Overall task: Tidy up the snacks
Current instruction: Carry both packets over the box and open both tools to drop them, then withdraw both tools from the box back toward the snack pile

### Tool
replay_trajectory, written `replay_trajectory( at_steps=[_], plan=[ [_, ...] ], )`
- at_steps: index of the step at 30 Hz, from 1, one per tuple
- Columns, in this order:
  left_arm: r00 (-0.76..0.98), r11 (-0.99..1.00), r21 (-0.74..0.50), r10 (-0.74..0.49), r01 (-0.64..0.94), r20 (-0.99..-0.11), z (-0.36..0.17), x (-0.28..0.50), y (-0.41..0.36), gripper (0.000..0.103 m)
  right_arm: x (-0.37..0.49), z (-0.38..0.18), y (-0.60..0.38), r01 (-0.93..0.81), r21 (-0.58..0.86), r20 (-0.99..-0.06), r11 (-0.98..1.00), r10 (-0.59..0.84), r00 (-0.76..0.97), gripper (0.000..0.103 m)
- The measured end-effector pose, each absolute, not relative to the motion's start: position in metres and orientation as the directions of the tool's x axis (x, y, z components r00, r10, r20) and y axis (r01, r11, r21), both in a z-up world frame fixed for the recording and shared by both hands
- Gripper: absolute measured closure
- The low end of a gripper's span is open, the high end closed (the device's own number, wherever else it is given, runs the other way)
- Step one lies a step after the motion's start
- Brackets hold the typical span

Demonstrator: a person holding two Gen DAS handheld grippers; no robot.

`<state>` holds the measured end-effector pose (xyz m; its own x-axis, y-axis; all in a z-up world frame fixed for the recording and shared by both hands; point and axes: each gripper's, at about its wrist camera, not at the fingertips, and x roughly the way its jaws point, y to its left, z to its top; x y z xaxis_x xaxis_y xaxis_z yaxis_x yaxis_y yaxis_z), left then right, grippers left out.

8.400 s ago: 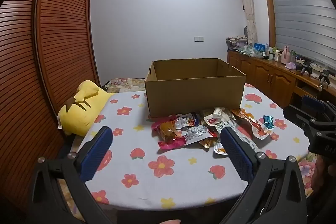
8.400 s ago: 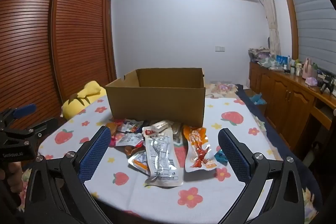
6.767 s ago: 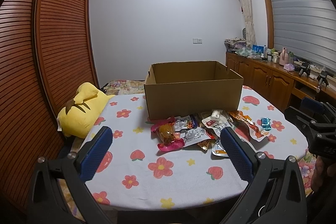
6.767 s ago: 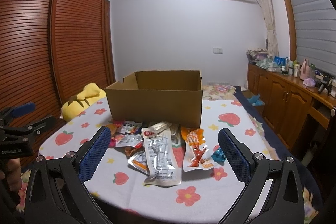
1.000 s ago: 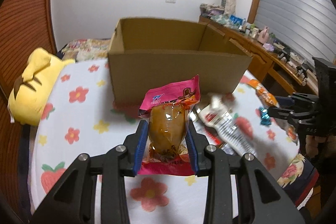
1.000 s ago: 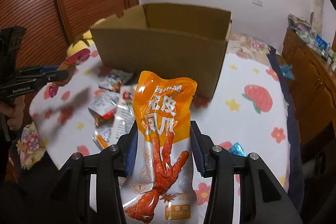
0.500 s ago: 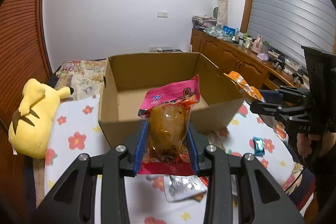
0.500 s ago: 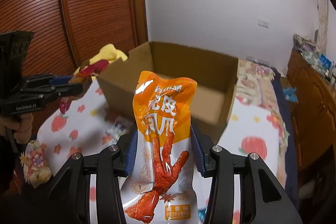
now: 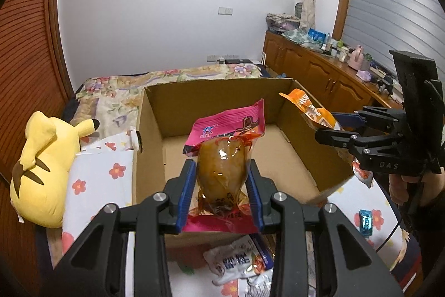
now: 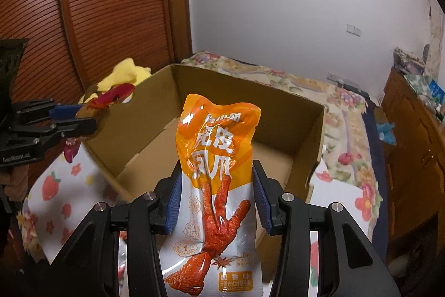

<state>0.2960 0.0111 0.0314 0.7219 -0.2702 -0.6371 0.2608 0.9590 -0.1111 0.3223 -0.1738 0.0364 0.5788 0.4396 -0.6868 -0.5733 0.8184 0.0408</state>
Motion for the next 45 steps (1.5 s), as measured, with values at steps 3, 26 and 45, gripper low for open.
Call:
replay_trajectory(
  at_steps=[3,26,45],
  plan=[
    [0.711,0.961,-0.099,-0.260,0.260,-0.653,0.026,0.305,0.005,0.069,0.332,0.029,-0.168,-0.578,0.023,-0.710,0.816,0.420,0.565,0.056],
    [0.675,0.974,-0.056,-0.194,0.221,-0.711,0.011,0.332,-0.012,0.064,0.334,0.025,-0.184,-0.529,0.095,-0.721,0.843,0.425,0.548,0.034],
    [0.738,0.964,-0.060,-0.238,0.260,-0.631,0.039,0.245,-0.016,0.050,0.231,0.040,-0.246,-0.454,0.116,-0.654,0.884,0.412,0.634,0.034]
  ],
)
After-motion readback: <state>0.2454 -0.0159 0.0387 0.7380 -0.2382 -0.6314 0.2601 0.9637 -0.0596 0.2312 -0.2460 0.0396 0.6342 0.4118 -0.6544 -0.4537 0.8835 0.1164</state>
